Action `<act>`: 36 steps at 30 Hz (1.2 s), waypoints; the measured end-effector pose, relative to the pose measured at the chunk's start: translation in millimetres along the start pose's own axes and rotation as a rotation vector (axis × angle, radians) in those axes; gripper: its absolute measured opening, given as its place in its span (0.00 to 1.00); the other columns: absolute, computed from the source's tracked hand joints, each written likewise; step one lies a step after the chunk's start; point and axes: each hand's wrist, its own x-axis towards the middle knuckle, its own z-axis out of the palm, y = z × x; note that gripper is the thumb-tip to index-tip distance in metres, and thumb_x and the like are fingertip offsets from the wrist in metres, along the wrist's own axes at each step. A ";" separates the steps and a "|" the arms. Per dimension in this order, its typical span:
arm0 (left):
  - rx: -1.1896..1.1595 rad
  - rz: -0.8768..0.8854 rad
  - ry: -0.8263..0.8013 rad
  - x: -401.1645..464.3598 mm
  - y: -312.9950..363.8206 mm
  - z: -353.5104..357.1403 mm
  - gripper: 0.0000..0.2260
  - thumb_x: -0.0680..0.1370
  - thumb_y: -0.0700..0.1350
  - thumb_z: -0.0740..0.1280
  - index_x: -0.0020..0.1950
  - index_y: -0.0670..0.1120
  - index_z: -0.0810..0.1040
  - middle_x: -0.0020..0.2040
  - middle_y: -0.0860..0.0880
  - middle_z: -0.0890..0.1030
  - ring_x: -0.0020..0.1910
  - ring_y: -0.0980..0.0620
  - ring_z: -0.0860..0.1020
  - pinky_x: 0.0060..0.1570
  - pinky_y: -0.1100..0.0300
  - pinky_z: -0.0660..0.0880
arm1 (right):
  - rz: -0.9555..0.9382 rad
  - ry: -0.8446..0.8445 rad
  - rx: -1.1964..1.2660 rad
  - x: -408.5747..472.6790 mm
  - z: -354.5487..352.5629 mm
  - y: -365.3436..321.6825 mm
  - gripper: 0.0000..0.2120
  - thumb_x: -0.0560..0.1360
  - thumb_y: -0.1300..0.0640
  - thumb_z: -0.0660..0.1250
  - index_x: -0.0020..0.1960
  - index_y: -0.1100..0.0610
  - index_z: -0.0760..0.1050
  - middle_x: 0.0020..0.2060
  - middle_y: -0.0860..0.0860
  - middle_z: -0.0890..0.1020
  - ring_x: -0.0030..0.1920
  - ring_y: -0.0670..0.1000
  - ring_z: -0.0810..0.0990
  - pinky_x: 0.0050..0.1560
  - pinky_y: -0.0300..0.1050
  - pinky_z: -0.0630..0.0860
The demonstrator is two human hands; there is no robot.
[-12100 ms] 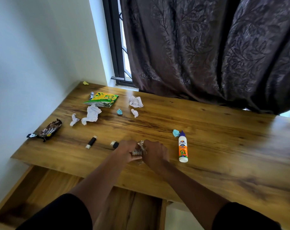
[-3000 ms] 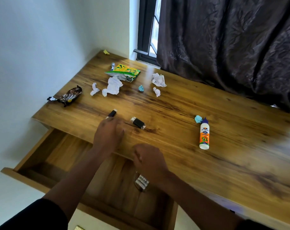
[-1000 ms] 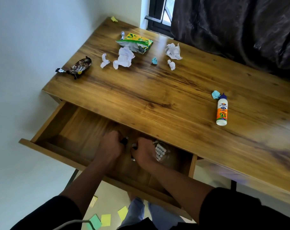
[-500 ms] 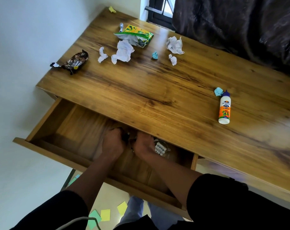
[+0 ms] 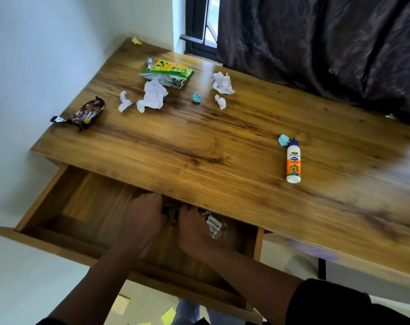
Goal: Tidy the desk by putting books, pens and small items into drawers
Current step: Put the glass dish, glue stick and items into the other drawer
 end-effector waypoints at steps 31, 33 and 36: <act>0.219 0.249 -0.150 87.0 149.5 -60.5 0.55 0.60 0.71 0.77 0.79 0.55 0.56 0.81 0.47 0.58 0.77 0.39 0.60 0.68 0.39 0.68 | 0.481 0.520 -0.186 48.2 -216.9 173.7 0.28 0.70 0.58 0.71 0.69 0.55 0.70 0.63 0.58 0.70 0.61 0.62 0.71 0.54 0.56 0.75; 0.216 0.249 -0.147 88.2 147.7 -58.8 0.55 0.60 0.72 0.77 0.79 0.56 0.56 0.81 0.47 0.58 0.77 0.40 0.61 0.69 0.39 0.68 | 0.544 0.492 -0.112 49.4 -220.3 183.0 0.30 0.70 0.58 0.73 0.70 0.54 0.67 0.64 0.58 0.68 0.62 0.62 0.71 0.54 0.55 0.75; 0.204 0.243 -0.143 90.6 144.9 -56.0 0.55 0.58 0.72 0.77 0.79 0.57 0.56 0.81 0.48 0.58 0.77 0.40 0.61 0.69 0.39 0.69 | 0.612 0.502 0.082 50.7 -225.4 196.0 0.32 0.69 0.60 0.74 0.69 0.54 0.65 0.64 0.58 0.70 0.62 0.63 0.73 0.51 0.52 0.74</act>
